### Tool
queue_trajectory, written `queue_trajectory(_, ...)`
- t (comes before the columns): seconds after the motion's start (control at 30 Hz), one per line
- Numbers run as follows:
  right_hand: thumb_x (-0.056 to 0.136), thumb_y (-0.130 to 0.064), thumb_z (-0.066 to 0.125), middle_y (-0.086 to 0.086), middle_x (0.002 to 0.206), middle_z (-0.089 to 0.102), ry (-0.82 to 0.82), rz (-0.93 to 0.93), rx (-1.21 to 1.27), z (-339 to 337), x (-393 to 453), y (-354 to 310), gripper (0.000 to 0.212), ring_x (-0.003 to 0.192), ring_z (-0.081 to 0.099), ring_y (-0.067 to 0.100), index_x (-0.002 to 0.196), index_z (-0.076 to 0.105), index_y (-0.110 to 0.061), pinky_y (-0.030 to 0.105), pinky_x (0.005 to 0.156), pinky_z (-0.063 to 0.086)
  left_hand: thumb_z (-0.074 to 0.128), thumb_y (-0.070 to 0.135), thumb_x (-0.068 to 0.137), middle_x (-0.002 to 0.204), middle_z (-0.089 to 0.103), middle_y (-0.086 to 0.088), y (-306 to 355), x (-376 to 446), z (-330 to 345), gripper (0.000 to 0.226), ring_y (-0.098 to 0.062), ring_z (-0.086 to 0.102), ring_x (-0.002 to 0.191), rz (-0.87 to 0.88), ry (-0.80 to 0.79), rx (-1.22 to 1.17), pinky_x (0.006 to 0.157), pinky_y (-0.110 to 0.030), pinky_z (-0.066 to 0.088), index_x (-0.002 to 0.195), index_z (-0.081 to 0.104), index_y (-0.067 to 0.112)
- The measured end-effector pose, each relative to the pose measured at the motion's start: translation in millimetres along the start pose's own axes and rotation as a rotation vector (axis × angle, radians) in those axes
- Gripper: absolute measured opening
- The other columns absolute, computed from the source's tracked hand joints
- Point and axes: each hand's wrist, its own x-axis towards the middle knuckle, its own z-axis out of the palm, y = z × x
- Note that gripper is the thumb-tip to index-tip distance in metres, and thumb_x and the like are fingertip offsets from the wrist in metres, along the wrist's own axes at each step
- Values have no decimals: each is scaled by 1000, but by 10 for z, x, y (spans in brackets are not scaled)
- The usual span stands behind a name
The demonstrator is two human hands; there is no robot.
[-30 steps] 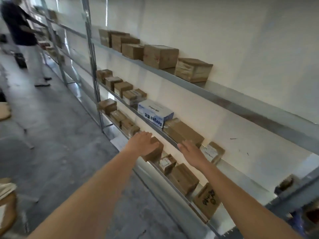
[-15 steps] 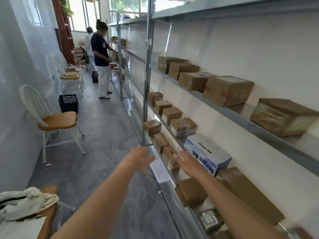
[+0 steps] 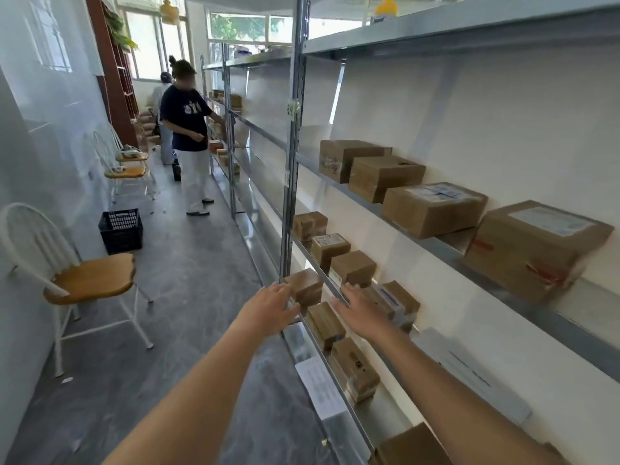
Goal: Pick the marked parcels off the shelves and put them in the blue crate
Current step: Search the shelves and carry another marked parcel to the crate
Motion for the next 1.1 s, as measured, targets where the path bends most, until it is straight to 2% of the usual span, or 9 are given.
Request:
queue_trajectory(0.07,100,-57,32,-2,164,7,4,-20,19,-64,379,-66,68,151,9,22,156,17,-23,47,118,18,40,38,100,151,38,-7,-76,311,-102,51,-24,34,139,-1,29,-19,112,-36,28,142,39,9)
queue_trajectory(0.2,96,-63,33,-3,165,7,8,-32,29,-172,1117,-187,72,151,12,24,156,16,-27,50,117,21,38,45,99,157,28,-9,-343,928,-280,63,-24,23,145,-46,41,4,119,-38,18,150,27,10)
queue_trajectory(0.33,97,-62,34,-2,164,9,53,-58,5,-289,1757,-322,71,150,16,25,156,18,-26,49,117,23,41,42,98,153,34,-8,-611,1482,-503,59,-25,31,141,-51,81,33,115,-40,25,148,32,11)
queue_trajectory(0.53,99,-57,35,-3,165,2,75,-34,-33,-311,2493,-425,71,152,0,17,157,9,-24,46,119,15,39,43,100,158,25,-5,-1030,2283,-688,63,-22,22,146,11,34,114,118,-38,19,152,23,11)
queue_trajectory(0.67,98,-55,40,-2,165,1,171,18,-5,-289,2988,-439,75,152,-2,17,157,7,-24,45,122,13,38,41,100,156,30,-7,-1356,2835,-781,59,-25,28,143,73,3,122,117,-40,25,150,27,11)
queue_trajectory(0.77,96,-58,43,-4,165,0,301,50,7,-297,3257,-463,78,152,0,18,157,6,-26,43,120,16,38,39,101,151,36,-9,-1540,3212,-882,55,-27,35,139,137,-19,102,113,-41,30,147,32,10)
queue_trajectory(0.87,96,-55,46,-5,165,2,539,32,-2,-282,3396,-556,77,152,6,17,157,9,-26,39,119,22,37,43,100,155,31,-9,-1696,3589,-929,60,-27,33,140,165,-27,19,115,-43,30,150,27,11)
queue_trajectory(1.0,96,-47,51,-3,164,11,861,-148,-91,-382,3579,-726,75,149,16,14,157,15,-22,30,111,34,38,42,101,158,24,-7,-1544,4091,-991,61,-26,23,145,188,-14,-290,117,-42,24,152,23,13)
queue_trajectory(1.1,95,-48,49,-5,163,10,1007,-215,-78,-631,3814,-907,73,148,13,12,155,14,-24,35,113,31,34,44,102,157,27,-9,-1184,4546,-1179,59,-28,27,144,129,23,-621,115,-40,24,151,26,13)
